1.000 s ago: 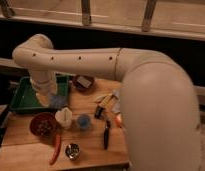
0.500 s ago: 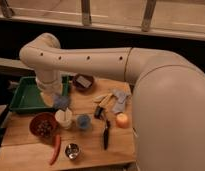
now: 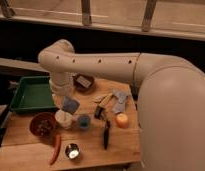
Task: Place sponge in plastic cup
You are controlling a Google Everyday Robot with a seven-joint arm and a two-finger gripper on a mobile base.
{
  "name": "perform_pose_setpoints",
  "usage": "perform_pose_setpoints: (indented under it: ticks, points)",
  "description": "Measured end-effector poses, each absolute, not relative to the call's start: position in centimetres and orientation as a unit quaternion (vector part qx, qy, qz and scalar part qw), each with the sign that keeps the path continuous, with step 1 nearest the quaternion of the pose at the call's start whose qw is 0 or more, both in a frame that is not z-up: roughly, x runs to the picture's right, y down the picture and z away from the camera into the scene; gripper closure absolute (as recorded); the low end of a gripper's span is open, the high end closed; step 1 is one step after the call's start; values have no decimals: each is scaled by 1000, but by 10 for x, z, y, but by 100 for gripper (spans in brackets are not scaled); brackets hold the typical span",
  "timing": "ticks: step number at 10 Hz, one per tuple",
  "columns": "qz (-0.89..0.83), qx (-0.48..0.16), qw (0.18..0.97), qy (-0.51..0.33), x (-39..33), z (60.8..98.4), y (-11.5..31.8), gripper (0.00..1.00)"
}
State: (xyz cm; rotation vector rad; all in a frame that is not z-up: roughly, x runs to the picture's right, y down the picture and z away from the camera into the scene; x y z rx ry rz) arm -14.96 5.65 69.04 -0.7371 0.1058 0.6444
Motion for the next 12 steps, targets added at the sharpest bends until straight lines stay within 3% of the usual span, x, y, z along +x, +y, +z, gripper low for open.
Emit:
perform_pose_setpoints:
  ticks: [9, 12]
  points:
    - [422, -412, 800, 114, -80, 759, 131, 99]
    - [431, -421, 790, 116, -78, 764, 136, 70]
